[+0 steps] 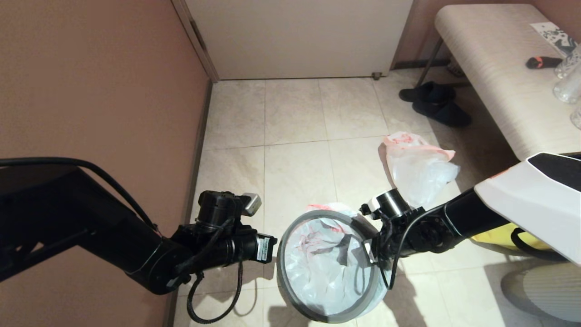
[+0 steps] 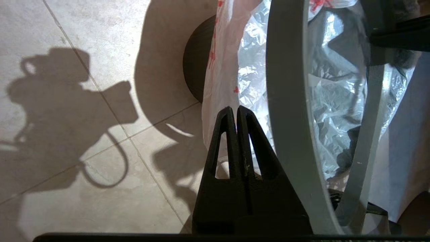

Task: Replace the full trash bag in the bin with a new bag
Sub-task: Place the trash can ring on the trash can

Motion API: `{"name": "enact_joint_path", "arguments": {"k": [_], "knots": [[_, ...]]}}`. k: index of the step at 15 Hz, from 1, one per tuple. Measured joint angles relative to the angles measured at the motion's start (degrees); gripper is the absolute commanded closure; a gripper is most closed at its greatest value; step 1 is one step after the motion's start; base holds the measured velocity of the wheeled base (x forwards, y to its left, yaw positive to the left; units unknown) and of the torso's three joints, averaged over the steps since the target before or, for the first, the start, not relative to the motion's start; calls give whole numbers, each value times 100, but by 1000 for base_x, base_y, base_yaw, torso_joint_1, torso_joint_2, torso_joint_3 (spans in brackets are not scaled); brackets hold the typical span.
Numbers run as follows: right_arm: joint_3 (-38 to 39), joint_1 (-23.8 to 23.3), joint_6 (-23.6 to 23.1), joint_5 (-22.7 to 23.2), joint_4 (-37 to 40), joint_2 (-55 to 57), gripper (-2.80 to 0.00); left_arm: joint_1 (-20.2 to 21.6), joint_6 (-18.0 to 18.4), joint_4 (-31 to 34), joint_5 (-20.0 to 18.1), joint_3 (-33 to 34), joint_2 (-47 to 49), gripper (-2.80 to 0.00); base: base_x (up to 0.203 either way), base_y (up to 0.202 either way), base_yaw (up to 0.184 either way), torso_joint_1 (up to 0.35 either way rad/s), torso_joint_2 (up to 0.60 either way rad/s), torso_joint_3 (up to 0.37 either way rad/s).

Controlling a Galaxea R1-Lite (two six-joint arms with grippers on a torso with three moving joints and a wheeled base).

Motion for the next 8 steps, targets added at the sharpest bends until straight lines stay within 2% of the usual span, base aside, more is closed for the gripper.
{"name": "enact_joint_path", "arguments": {"k": [8], "knots": [[-85, 33, 1, 2, 30, 80, 0, -37, 4, 0, 6, 33, -55, 0, 0, 0, 0, 0, 0, 0]]}}
